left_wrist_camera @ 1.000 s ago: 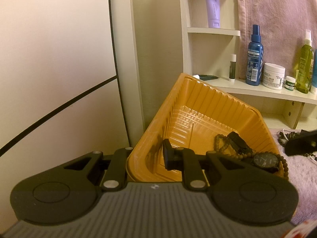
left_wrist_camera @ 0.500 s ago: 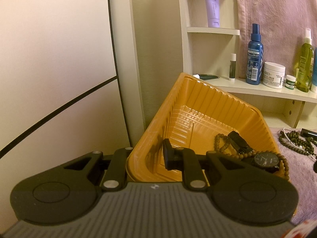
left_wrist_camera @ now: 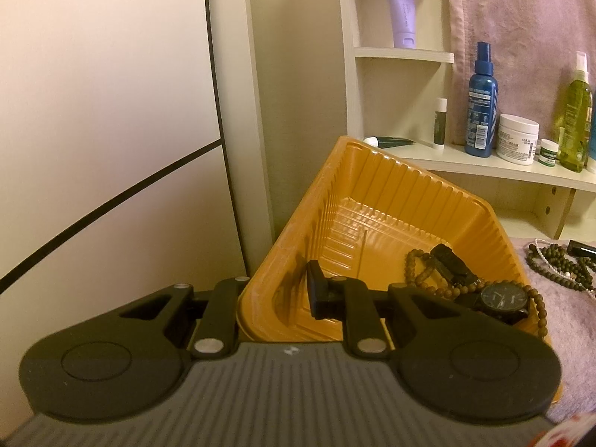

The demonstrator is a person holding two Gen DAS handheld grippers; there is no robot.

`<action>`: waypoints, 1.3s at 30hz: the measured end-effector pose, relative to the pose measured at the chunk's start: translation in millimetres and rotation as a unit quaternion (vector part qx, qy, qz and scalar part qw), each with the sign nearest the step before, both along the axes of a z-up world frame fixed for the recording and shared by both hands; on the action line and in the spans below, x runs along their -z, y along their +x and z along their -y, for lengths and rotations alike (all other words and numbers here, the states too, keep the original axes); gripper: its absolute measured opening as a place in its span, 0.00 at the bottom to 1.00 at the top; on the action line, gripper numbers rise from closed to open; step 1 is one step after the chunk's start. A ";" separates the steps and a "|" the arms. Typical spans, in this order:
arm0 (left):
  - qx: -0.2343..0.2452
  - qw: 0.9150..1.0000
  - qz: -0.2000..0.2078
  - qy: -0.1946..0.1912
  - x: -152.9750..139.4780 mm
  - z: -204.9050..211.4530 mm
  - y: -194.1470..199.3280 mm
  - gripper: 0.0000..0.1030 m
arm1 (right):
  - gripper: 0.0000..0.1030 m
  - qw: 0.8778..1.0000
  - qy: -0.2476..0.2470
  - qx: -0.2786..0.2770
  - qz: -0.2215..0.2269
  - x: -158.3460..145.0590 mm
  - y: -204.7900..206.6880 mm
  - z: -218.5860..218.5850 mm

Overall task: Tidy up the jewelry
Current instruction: 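Return the right tool to the pile and grasp the black comb, then carry the black comb into the orange tray and open the right tool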

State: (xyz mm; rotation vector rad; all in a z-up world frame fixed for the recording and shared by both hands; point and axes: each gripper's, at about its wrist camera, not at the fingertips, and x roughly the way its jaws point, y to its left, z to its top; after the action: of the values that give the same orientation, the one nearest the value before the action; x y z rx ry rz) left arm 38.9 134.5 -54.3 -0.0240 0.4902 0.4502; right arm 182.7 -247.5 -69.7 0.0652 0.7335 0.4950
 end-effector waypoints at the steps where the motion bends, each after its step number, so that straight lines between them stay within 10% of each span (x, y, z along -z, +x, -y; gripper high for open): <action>1: 0.000 1.000 0.000 0.000 0.2 -0.2 -0.1 0.17 | 0.55 1.000 -0.003 0.000 0.005 0.5 4.4 3.0; 16: -0.001 1.000 -0.008 0.004 1.3 0.0 1.9 0.18 | 0.55 0.998 -0.025 -0.054 0.037 25.8 76.8 -8.4; 39: -0.002 1.000 -0.015 0.005 0.6 -0.5 4.7 0.18 | 0.21 0.992 -0.033 -0.107 0.053 25.0 76.2 -33.3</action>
State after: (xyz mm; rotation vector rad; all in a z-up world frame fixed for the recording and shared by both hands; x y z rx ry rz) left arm 43.6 135.0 -54.9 -0.0089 0.5178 0.4572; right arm 258.9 -214.2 -94.7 -0.1022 0.6541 0.6741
